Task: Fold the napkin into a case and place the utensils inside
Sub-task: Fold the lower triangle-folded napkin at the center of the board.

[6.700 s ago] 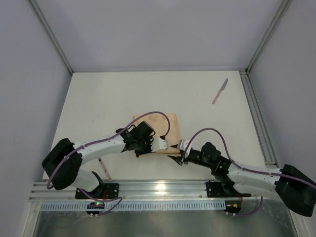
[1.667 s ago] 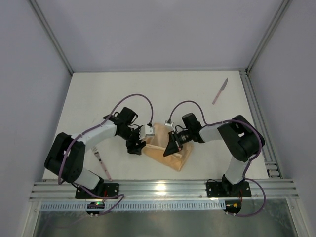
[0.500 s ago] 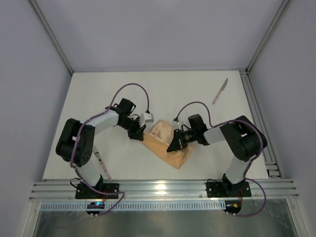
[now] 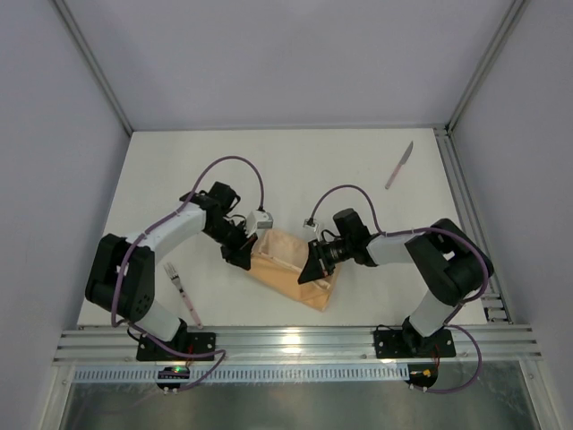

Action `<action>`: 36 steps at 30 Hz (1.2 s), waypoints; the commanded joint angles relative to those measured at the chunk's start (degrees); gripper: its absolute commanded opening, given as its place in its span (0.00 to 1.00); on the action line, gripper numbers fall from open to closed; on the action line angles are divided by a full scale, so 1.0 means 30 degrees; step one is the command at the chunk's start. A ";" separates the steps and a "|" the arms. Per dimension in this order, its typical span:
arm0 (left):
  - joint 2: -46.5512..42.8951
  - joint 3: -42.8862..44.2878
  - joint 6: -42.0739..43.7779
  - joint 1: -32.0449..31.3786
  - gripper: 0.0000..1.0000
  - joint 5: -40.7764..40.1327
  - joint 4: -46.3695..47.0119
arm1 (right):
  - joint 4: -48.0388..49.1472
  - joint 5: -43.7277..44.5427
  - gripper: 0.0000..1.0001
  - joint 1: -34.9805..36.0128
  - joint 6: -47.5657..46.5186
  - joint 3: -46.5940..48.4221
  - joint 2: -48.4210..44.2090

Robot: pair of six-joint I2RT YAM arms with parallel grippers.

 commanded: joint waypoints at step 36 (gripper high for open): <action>0.5470 0.3775 -0.5618 -0.0117 0.00 -0.0408 0.5125 | -0.3991 0.0314 0.44 -0.1258 -0.3707 0.3102 0.2276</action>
